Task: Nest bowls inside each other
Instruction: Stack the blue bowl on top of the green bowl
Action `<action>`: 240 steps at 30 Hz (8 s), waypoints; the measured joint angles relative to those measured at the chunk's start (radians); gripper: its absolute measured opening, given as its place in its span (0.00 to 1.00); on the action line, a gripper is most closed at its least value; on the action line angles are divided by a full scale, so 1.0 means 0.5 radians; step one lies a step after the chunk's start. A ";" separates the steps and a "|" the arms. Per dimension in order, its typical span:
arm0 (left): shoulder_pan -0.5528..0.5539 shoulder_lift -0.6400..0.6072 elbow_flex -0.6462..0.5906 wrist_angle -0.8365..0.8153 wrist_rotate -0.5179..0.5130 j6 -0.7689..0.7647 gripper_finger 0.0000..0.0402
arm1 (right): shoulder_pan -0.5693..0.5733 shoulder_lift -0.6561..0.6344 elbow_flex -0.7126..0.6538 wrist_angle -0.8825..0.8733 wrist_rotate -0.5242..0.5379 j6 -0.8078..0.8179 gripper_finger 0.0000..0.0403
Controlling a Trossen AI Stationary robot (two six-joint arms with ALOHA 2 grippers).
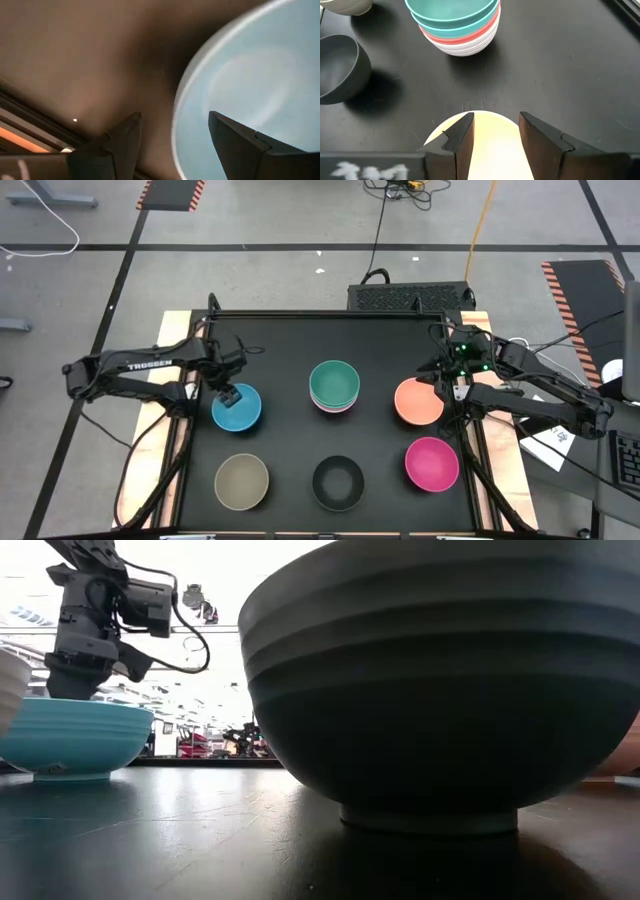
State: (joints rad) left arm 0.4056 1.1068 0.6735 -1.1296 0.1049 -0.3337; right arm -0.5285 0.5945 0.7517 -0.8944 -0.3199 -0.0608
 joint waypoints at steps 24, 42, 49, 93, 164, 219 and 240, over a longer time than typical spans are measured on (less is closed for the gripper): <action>-0.001 0.010 0.003 0.077 0.021 0.021 0.03 | 0.000 0.000 0.001 -0.001 0.000 0.000 0.36; -0.008 0.105 0.757 0.153 0.059 0.289 0.02 | 0.000 0.000 0.002 -0.002 0.000 0.000 0.36; -0.090 0.515 1.292 0.031 0.053 0.460 0.01 | 0.000 0.000 0.002 -0.002 0.001 0.000 0.36; -0.060 1.999 3.368 -0.630 0.259 1.068 0.01 | 0.000 0.000 0.002 -0.002 0.000 -0.007 0.36; -0.295 2.423 3.365 -0.863 0.164 1.190 0.01 | 0.001 0.095 0.002 0.001 -0.002 -0.012 0.36; -0.394 2.413 3.210 -0.859 0.037 1.098 0.01 | 0.001 0.095 0.002 0.000 -0.002 -0.009 0.36; -0.482 2.415 3.208 -0.819 -0.130 1.040 0.08 | 0.001 0.094 0.002 0.000 -0.002 -0.010 0.36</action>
State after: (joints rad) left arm 0.1643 2.3142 2.2777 -1.5390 0.0398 0.1864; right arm -0.5282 0.6415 0.7528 -0.8944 -0.3206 -0.0658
